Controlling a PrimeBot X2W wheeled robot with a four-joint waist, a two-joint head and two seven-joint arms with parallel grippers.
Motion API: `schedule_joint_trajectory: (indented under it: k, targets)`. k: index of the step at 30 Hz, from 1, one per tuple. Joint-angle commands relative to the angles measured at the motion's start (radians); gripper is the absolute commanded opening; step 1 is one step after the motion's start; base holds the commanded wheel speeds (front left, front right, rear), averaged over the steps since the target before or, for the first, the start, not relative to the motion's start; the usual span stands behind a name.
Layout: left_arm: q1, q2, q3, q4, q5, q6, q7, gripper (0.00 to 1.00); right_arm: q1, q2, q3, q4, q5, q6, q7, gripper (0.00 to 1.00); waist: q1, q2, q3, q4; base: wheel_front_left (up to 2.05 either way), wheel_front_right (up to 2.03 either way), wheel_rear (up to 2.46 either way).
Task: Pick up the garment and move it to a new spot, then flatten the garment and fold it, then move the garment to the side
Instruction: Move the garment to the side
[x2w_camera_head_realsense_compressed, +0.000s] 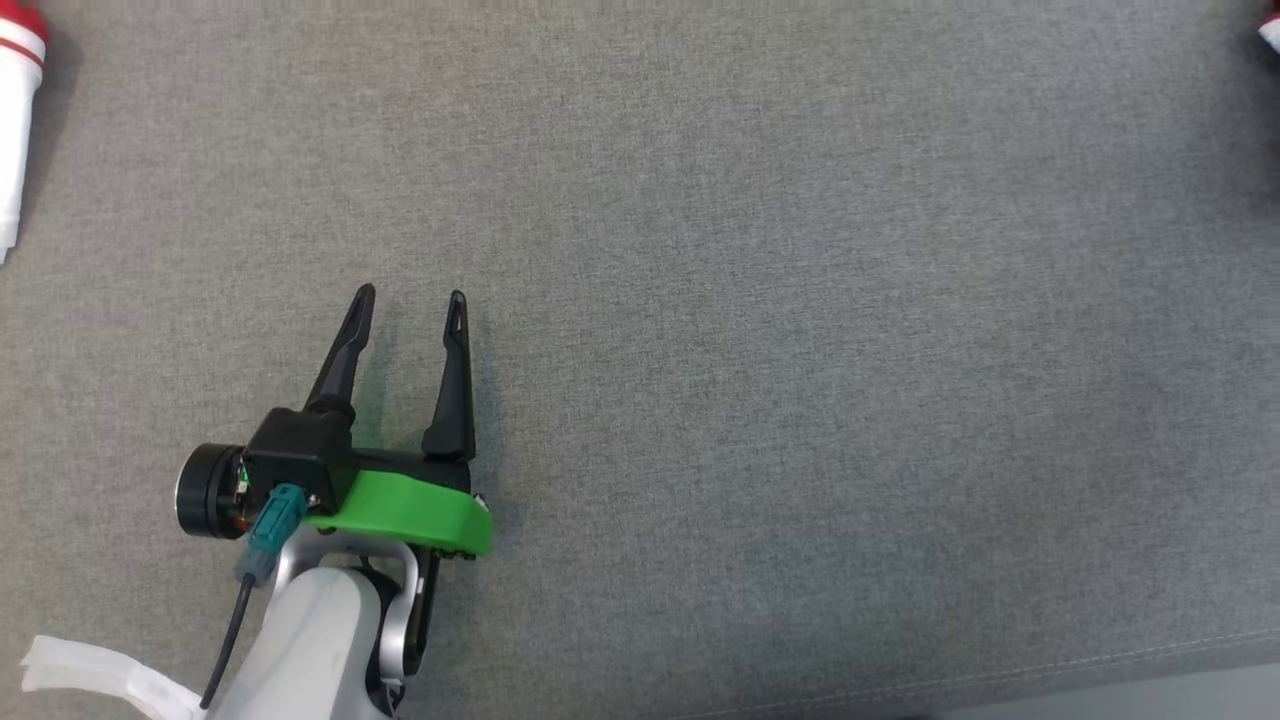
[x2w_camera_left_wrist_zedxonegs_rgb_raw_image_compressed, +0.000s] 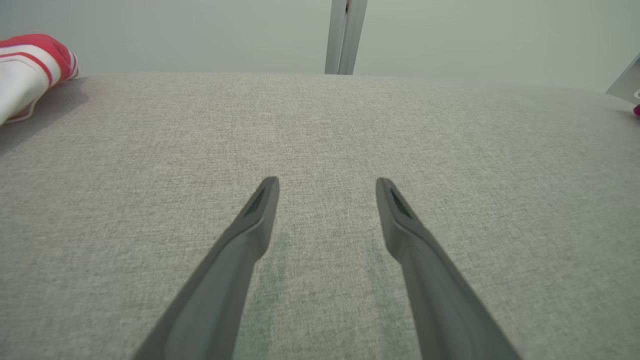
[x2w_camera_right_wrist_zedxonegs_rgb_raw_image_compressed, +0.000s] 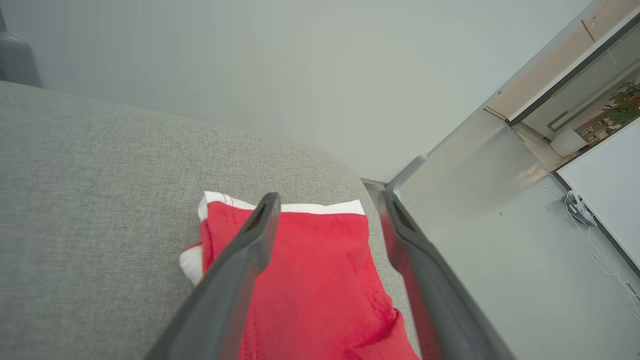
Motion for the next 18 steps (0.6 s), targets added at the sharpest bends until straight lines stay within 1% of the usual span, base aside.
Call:
schedule_joint_trajectory:
  k: [1, 6, 10, 15, 18]
  targets:
    - [-0.006, -0.003, 0.003, 0.009, -0.008, -0.001, -0.008, 1.0, 0.01, 0.017, 0.005, -0.015, -0.012, -0.002, -0.017, 1.0, -0.0001, 0.0, -0.032, -0.012, 0.0, 0.0, 0.0]
    - [-0.029, -0.01, 0.017, 0.052, -0.029, -0.007, -0.03, 1.0, 0.049, 0.092, 0.029, -0.054, -0.009, -0.002, -0.049, 1.0, -0.0001, 0.0, -0.109, -0.017, 0.0, 0.0, 0.0]
    - [-0.043, -0.026, 0.032, 0.113, -0.047, -0.009, -0.048, 1.0, 0.097, 0.164, 0.058, -0.077, 0.019, -0.002, -0.068, 1.0, -0.0001, 0.0, -0.191, -0.013, 0.0, 0.0, 0.0]
    - [-0.046, -0.052, 0.041, 0.209, -0.075, -0.015, -0.069, 1.0, 0.181, 0.252, 0.09, -0.104, 0.082, -0.002, -0.081, 1.0, -0.0001, 0.0, -0.298, 0.011, 0.0, 0.0, 0.0]
    - [-0.026, -0.071, 0.046, 0.266, -0.098, -0.017, -0.08, 1.0, 0.257, 0.296, 0.137, -0.136, 0.143, -0.002, -0.091, 1.0, -0.0001, 0.0, -0.363, 0.03, 0.0, 0.0, 0.0]
